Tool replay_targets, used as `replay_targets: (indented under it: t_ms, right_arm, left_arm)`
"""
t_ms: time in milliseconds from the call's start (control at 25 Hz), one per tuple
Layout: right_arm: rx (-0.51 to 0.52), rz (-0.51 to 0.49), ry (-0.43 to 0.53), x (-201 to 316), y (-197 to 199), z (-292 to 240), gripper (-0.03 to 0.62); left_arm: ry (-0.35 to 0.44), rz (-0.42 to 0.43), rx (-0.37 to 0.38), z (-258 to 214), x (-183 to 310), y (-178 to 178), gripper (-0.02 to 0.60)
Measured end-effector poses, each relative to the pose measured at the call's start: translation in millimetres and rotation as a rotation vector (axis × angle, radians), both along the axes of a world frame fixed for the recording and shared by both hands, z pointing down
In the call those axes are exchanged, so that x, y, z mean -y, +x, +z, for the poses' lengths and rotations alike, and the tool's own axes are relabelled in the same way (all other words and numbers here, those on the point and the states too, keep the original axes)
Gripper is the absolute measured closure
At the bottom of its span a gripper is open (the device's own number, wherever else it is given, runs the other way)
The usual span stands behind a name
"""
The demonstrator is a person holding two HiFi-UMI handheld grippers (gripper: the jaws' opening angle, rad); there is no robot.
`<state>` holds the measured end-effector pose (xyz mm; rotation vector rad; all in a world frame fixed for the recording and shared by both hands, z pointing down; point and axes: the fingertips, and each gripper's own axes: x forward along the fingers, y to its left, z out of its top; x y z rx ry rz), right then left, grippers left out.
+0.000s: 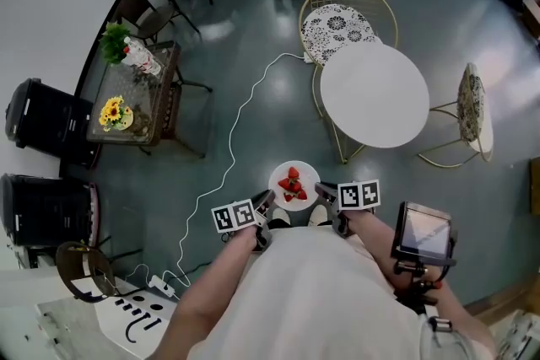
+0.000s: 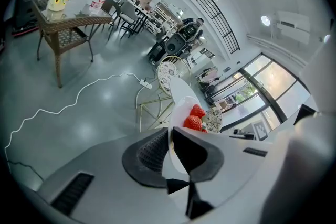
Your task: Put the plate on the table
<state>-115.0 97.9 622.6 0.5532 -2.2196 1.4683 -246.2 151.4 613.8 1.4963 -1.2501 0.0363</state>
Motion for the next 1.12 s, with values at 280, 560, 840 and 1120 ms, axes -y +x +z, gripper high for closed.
replay_targets:
  t_ms: [280, 560, 840, 1120]
  right_arm:
    - [-0.019, 0.076, -0.004, 19, 0, 3, 0.563]
    - [-0.039, 0.173, -0.018, 56, -8, 13, 0.563]
    - [-0.045, 0.249, -0.039, 83, -23, 9, 0.563]
    - [-0.058, 0.309, -0.034, 121, -51, 16, 0.563]
  left_arm:
    - [-0.018, 0.075, -0.015, 6, 30, -5, 0.543]
    - [-0.032, 0.182, -0.037, 18, 82, -16, 0.543]
    - [-0.049, 0.265, -0.039, 14, 120, -33, 0.543]
    - [-0.039, 0.339, -0.039, 20, 168, -62, 0.543]
